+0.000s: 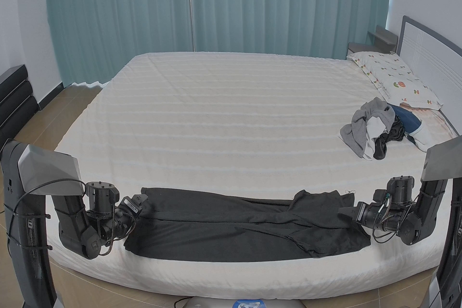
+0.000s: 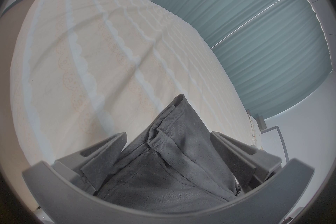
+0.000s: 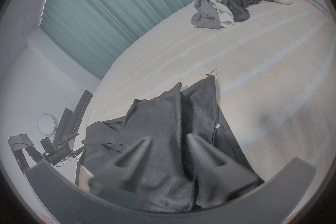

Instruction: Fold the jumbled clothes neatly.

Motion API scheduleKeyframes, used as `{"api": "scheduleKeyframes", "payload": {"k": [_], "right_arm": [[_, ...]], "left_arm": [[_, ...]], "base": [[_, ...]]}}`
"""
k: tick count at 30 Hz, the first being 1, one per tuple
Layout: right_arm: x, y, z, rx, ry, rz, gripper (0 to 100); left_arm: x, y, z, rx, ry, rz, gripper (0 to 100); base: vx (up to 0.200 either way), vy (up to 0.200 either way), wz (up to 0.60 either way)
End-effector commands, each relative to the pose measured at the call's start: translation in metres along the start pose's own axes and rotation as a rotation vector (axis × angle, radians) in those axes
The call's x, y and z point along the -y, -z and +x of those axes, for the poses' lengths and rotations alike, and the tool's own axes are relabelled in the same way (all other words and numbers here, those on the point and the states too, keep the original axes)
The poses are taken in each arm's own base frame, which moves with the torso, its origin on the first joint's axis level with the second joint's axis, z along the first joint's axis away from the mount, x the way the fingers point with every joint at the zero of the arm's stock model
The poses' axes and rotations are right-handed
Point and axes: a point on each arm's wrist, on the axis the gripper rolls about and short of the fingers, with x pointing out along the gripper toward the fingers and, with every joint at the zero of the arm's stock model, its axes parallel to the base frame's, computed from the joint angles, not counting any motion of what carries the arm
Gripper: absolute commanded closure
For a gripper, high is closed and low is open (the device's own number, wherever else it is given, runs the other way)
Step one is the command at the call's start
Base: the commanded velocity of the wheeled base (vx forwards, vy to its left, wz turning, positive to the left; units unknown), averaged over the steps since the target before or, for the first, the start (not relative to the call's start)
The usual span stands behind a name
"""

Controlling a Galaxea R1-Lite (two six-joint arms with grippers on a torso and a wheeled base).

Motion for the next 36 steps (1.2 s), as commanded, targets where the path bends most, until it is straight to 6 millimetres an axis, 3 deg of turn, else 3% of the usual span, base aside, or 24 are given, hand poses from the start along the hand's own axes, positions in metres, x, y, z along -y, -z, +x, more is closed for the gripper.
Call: {"api": "scheduleKeyframes", "payload": {"k": [1,5,9,11,16,24,28,36], "right_arm": [[-0.005,-0.005,-0.003,0.042,-0.022,-0.008,0],[-0.015,-0.014,-0.012,0.109,-0.062,-0.013,0],[-0.055,-0.016,-0.007,0.122,-0.163,-0.013,0],[-0.063,-0.014,-0.002,0.123,-0.169,-0.024,0],[-0.107,-0.005,0.035,0.094,-0.203,-0.082,0],[-0.155,0.022,0.091,0.026,-0.213,-0.074,0],[-0.169,0.029,0.103,0.001,-0.218,-0.089,0],[-0.177,0.044,0.111,-0.037,-0.226,-0.107,0]], "left_arm": [[0.001,-0.001,-0.001,0.004,0.004,-0.002,0],[0.003,-0.003,-0.003,0.011,0.013,-0.007,0],[0.002,-0.006,-0.003,0.019,0.011,-0.014,0],[0.001,-0.006,-0.002,0.016,0.007,-0.014,0],[0.001,-0.005,-0.002,0.016,0.006,-0.014,0],[0.001,-0.005,-0.002,0.016,0.006,-0.012,0],[0.001,-0.005,-0.002,0.016,0.006,-0.012,0],[0.001,-0.004,-0.001,0.015,0.004,-0.008,0]], "base": [[0.000,0.000,0.00],[0.000,0.000,0.00],[0.000,0.000,0.00],[0.000,0.000,0.00],[0.000,0.000,0.00],[0.000,0.000,0.00],[0.000,0.000,0.00],[0.000,0.000,0.00]]}}
